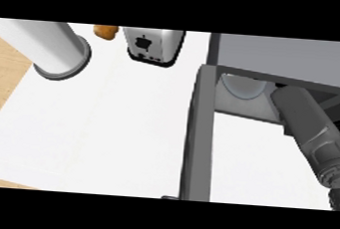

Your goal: Pick up the milk, place it into the microwave and close the microwave

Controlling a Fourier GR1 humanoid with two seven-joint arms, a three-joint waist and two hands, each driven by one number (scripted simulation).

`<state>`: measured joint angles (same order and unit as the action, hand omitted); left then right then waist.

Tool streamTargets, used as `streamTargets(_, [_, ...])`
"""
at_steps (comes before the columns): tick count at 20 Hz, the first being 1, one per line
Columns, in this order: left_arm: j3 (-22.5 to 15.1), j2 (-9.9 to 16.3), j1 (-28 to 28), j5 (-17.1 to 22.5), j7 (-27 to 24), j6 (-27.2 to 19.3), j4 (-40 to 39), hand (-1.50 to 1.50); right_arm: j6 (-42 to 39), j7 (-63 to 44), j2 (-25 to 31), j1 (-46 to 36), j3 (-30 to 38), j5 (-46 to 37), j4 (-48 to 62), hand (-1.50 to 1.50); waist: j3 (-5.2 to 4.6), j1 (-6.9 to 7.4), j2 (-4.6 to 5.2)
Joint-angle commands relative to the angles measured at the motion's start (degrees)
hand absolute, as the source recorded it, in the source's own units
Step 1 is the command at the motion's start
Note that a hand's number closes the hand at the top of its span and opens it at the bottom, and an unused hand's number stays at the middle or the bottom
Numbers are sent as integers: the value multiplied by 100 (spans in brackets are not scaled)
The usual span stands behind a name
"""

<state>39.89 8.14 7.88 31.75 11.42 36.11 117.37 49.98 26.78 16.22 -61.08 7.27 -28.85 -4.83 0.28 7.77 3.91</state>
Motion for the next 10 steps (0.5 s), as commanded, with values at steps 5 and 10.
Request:
streamTargets(5, [-273, -54, 10, -245, -80, 301, -142, -150, -591, 503, -210, -96, 80, 92, -131, -150, 6, -29, -38])
streamTargets(10, [-494, -145, 55, -280, -188, 581, -185, -150, -1255, 768, -166, -162, 268, 298, -160, -150, 3, -21, -50])
